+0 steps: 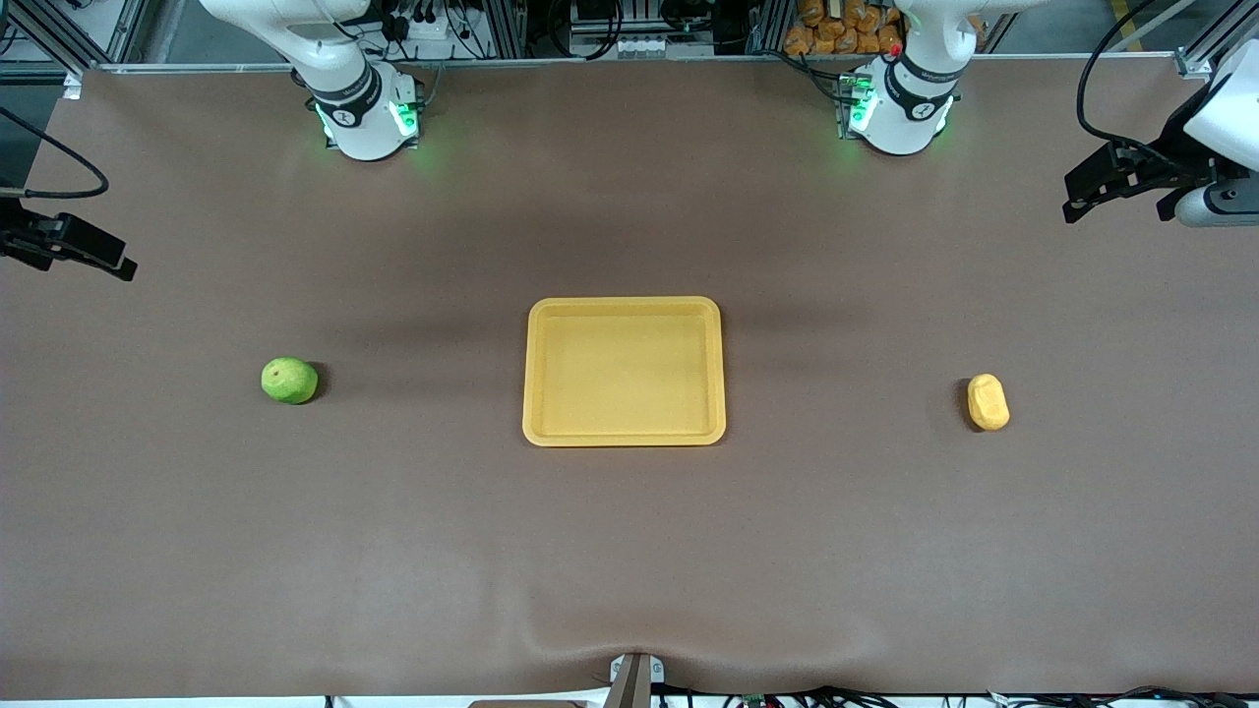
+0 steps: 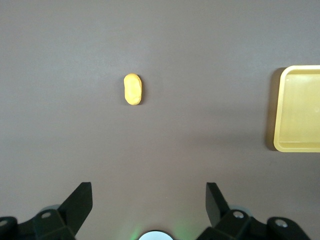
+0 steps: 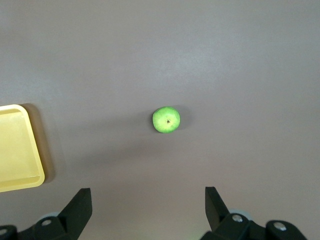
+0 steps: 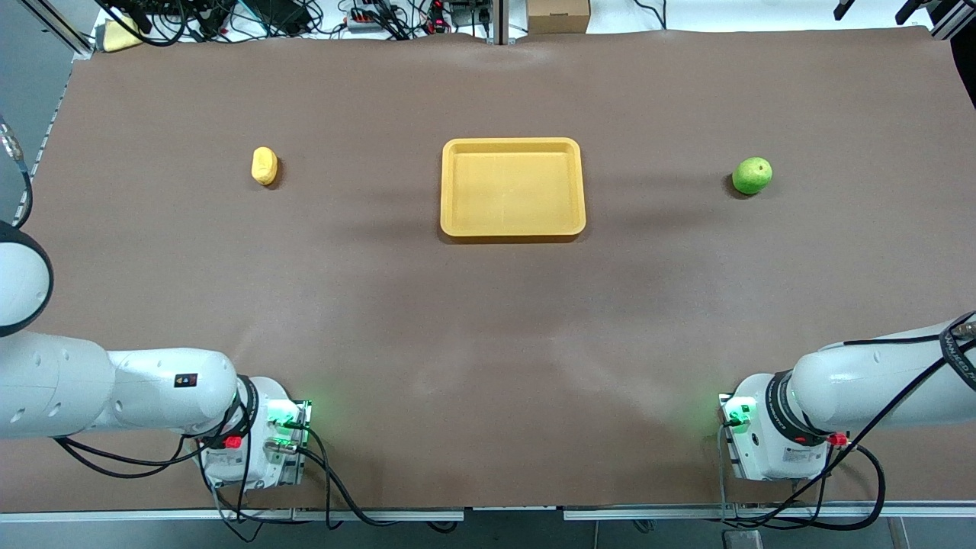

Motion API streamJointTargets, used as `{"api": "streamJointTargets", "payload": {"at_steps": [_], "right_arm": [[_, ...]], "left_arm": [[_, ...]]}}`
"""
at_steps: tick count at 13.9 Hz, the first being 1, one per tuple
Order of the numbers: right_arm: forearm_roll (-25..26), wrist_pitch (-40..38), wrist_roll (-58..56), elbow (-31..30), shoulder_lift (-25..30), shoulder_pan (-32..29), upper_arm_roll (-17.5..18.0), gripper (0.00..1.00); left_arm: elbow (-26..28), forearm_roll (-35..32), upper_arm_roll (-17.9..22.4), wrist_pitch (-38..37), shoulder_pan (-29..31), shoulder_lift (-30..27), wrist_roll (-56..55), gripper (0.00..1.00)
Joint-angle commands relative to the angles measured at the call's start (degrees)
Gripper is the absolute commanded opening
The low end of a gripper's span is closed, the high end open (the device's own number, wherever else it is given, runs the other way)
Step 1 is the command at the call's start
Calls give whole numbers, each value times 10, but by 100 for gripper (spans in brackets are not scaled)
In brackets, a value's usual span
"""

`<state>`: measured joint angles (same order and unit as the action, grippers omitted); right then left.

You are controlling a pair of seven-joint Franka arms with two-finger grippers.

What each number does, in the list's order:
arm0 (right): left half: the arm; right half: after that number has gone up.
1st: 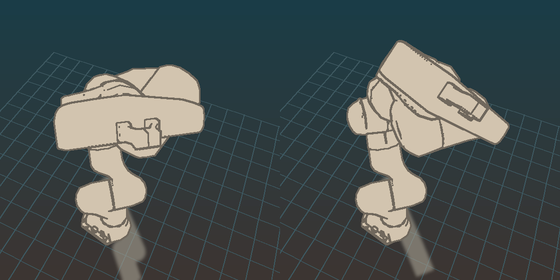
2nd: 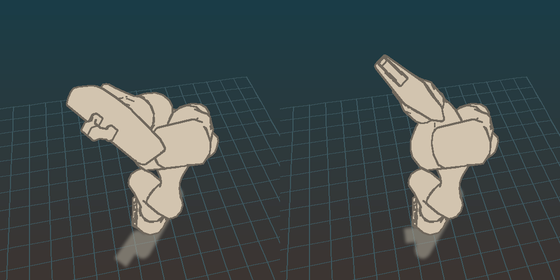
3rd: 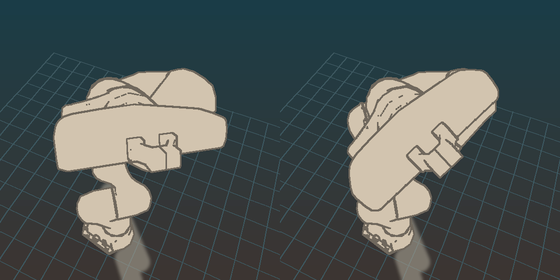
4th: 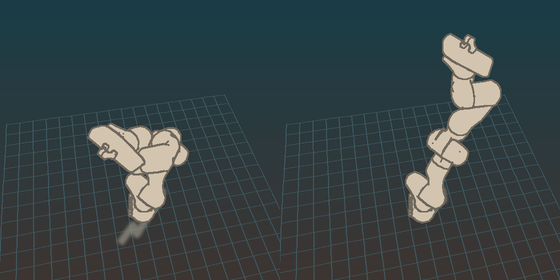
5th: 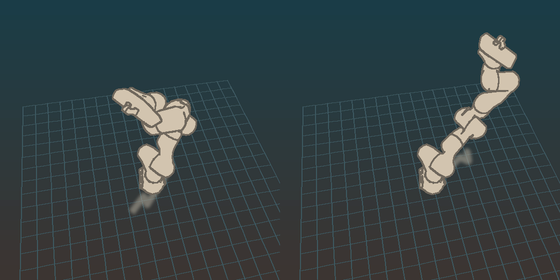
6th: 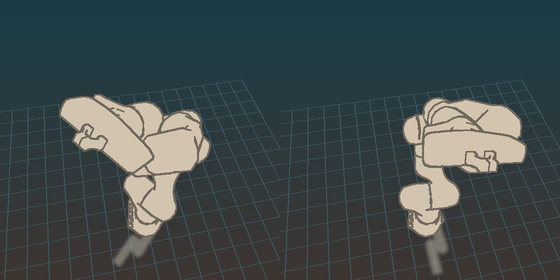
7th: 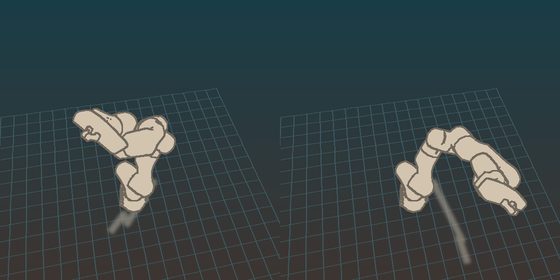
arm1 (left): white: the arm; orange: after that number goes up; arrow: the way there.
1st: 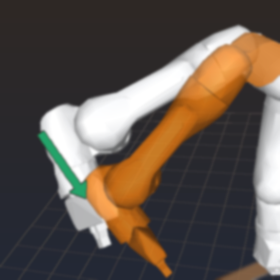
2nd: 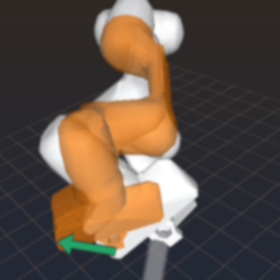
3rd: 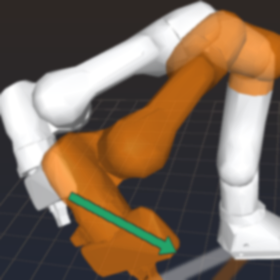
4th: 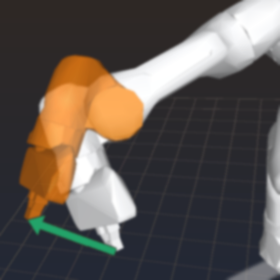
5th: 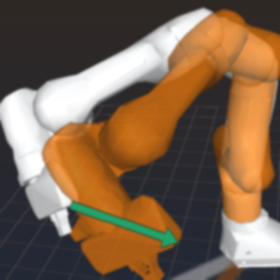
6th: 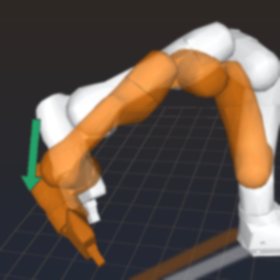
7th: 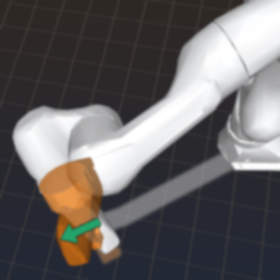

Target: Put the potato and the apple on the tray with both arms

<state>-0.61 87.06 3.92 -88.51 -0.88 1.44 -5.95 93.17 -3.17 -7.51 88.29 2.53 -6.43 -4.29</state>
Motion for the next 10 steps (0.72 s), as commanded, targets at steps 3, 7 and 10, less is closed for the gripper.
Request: {"api": "streamJointTargets", "payload": {"at_steps": [3, 7, 10], "right_arm": [[6, -9, -6, 13, -8, -1, 1, 100], [6, -9, -7, 12, -8, -2, 1, 100], [6, -8, -8, 12, -9, -3, 0, 100]], "left_arm": [[-10, 11, 2, -11, 0, -2, 10, 100], [-21, 11, 1, -11, 0, 4, 8, 100], [-21, 12, 2, -12, 1, 4, 10, 100]]}}
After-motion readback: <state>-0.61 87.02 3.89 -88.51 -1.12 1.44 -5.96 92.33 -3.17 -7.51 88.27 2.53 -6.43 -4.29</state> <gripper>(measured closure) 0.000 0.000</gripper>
